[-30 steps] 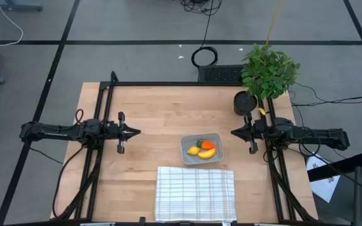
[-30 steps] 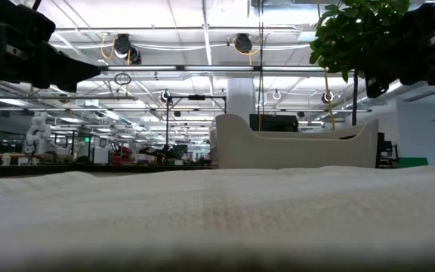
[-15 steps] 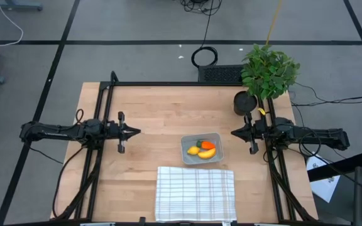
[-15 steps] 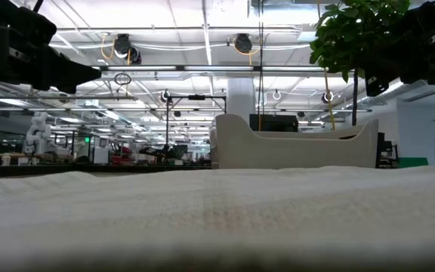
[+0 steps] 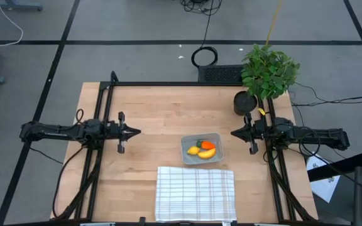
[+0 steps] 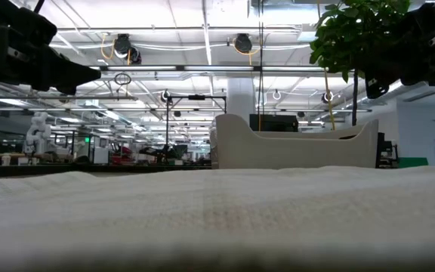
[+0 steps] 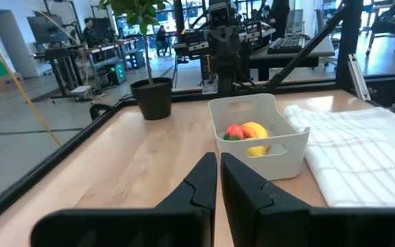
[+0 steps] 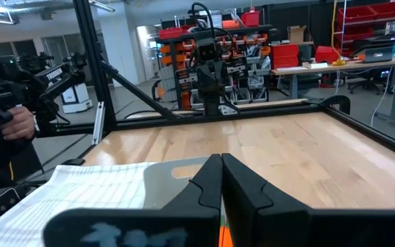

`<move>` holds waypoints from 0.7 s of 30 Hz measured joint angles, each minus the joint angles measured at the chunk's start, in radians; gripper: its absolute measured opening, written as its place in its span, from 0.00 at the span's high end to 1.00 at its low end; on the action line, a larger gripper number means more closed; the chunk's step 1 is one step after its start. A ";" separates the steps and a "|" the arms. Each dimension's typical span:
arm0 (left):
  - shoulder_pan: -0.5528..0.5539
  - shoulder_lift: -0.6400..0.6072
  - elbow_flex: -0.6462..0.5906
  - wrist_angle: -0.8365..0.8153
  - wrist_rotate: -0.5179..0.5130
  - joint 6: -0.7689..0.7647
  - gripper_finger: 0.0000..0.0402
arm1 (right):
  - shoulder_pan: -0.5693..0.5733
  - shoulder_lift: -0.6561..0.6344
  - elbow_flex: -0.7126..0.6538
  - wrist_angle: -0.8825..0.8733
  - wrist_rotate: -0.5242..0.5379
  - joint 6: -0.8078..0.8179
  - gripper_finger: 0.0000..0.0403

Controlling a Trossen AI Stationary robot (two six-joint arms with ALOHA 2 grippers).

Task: Pick and placing Produce into tupperware
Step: Adjust the gray bin

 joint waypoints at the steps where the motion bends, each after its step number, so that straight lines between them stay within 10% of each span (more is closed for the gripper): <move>1: 0.000 0.000 0.000 -0.002 0.002 -0.009 0.94 | 0.000 0.000 0.000 0.000 0.000 0.000 1.00; 21: 0.000 0.188 0.127 0.025 -0.033 -0.052 0.94 | 0.000 0.206 0.109 0.029 0.004 -0.045 1.00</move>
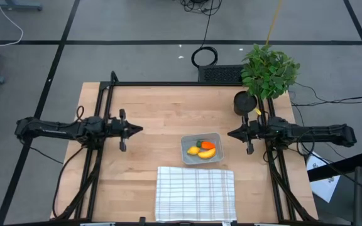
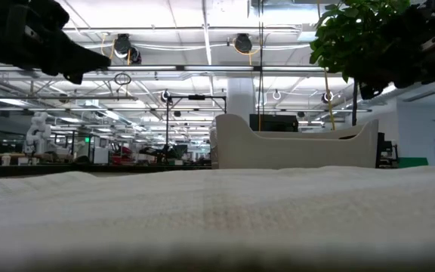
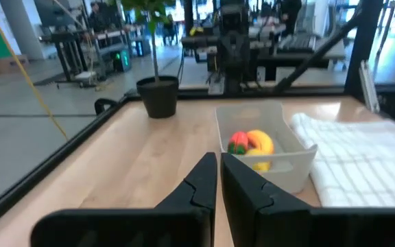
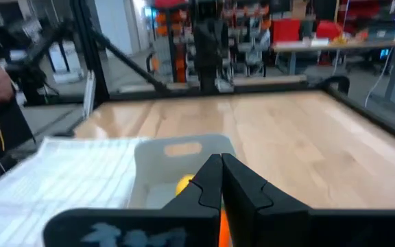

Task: Pick and placing Produce into tupperware
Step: Adjust the gray bin

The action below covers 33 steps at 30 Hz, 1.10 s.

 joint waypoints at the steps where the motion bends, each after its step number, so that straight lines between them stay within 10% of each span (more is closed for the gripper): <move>1: 0.000 0.029 0.010 0.000 0.000 0.005 0.94 | 0.000 0.023 0.006 0.011 0.001 0.000 1.00; 33: -0.064 0.916 0.213 0.495 0.174 -0.007 0.94 | 0.000 0.273 0.230 -0.087 0.001 -0.016 1.00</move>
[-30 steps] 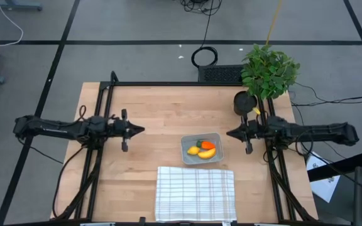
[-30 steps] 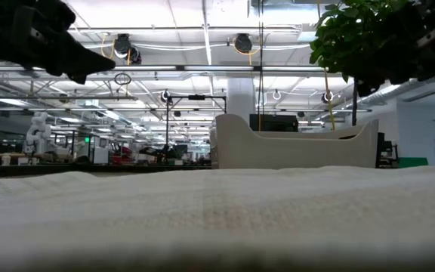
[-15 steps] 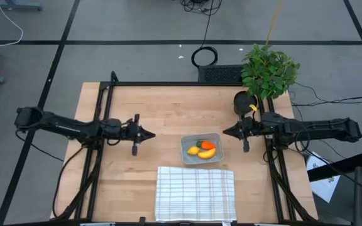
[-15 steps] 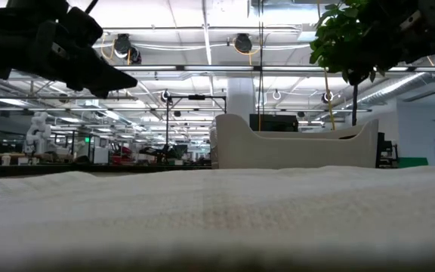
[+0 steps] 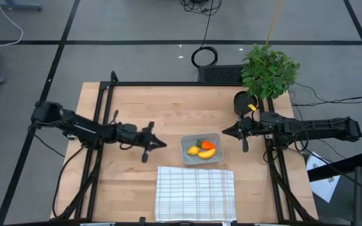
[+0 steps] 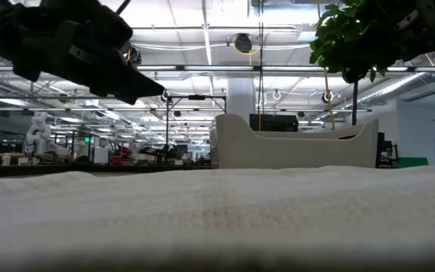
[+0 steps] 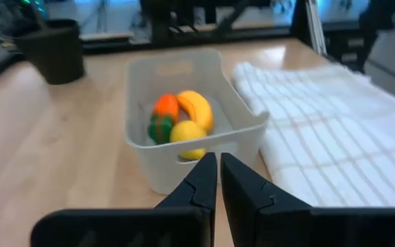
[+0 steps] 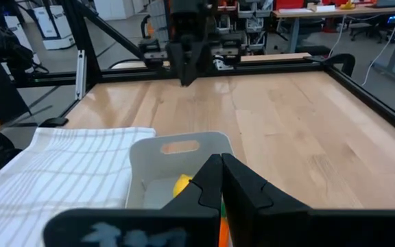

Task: Pick and placing Produce into tupperware
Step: Adjust the gray bin

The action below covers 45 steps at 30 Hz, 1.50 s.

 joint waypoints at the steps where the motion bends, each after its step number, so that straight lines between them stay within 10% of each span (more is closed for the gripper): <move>1: -0.005 0.021 0.019 -0.016 0.000 0.008 0.94 | 0.000 0.000 0.000 -0.002 0.000 0.000 1.00; 34: -0.013 0.308 0.146 0.030 -0.036 -0.032 0.94 | 0.000 -0.023 0.001 -0.434 0.053 0.194 1.00; 45: -0.013 0.308 0.146 0.036 -0.062 -0.032 0.94 | 0.000 0.077 -0.052 -0.275 0.052 0.223 1.00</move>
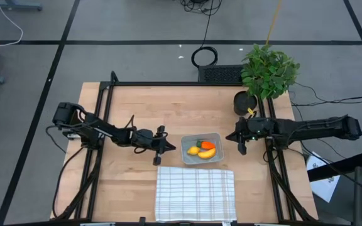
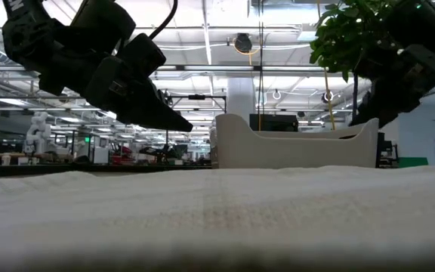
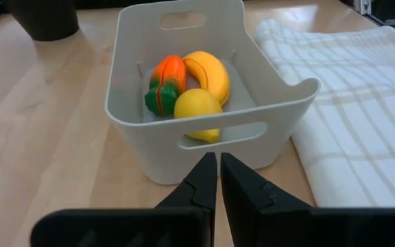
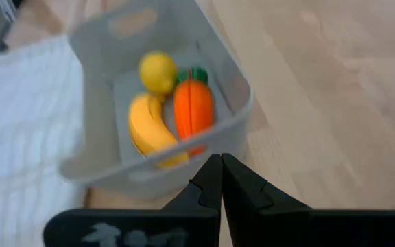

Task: Pick and placing Produce into tupperware
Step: Adjust the gray bin

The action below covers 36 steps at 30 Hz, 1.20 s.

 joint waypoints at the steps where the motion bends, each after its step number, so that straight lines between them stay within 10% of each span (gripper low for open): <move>1: 0.000 0.000 0.000 0.000 0.000 0.000 0.94 | 0.000 0.013 -0.003 -0.002 0.000 0.005 1.00; 36: 0.050 0.000 -0.001 -0.008 0.012 -0.036 0.94 | 0.046 0.380 -0.005 0.403 -0.080 0.083 1.00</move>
